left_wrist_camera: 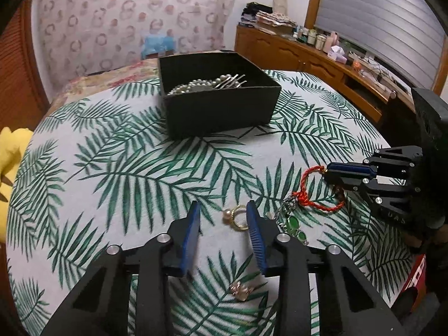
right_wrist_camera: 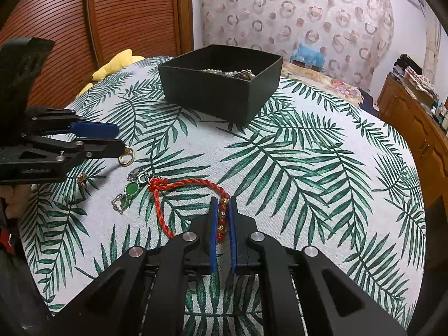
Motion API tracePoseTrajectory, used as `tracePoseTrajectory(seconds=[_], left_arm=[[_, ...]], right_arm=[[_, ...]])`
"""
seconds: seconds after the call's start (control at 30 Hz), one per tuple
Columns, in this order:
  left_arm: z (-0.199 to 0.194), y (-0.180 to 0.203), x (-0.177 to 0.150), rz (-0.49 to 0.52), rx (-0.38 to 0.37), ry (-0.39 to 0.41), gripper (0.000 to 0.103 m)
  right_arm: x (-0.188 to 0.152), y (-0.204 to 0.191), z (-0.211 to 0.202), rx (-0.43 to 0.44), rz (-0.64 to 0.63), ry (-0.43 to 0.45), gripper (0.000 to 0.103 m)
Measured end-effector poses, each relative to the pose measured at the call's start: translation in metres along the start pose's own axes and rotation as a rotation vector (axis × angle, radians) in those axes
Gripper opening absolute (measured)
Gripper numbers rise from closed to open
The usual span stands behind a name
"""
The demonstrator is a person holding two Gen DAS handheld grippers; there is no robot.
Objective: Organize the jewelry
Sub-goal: 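Close the right gripper on the red cord bracelet while left gripper reaches for a ring, then carry red bracelet into box with right gripper while left gripper drops ring in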
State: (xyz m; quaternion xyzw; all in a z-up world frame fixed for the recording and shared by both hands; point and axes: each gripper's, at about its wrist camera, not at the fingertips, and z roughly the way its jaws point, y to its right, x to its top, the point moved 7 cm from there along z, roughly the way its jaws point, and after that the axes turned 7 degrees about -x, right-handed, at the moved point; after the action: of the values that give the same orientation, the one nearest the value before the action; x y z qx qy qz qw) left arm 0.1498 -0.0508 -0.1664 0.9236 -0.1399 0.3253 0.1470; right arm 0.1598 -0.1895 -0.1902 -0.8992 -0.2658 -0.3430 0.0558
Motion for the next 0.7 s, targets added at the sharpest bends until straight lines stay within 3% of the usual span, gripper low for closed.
tracePoseTrajectory(seconds=[0.2,0.7], left_arm=[[0.009,0.005,0.001,0.025,-0.008,-0.019,0.010],[-0.034,0.007,0.020,0.014,-0.007,0.127,0.009]], right_arm=[[0.000,0.000,0.000,-0.002,-0.002,0.000,0.009],[0.001,-0.001,0.000,-0.010,-0.003,0.002,0.008]])
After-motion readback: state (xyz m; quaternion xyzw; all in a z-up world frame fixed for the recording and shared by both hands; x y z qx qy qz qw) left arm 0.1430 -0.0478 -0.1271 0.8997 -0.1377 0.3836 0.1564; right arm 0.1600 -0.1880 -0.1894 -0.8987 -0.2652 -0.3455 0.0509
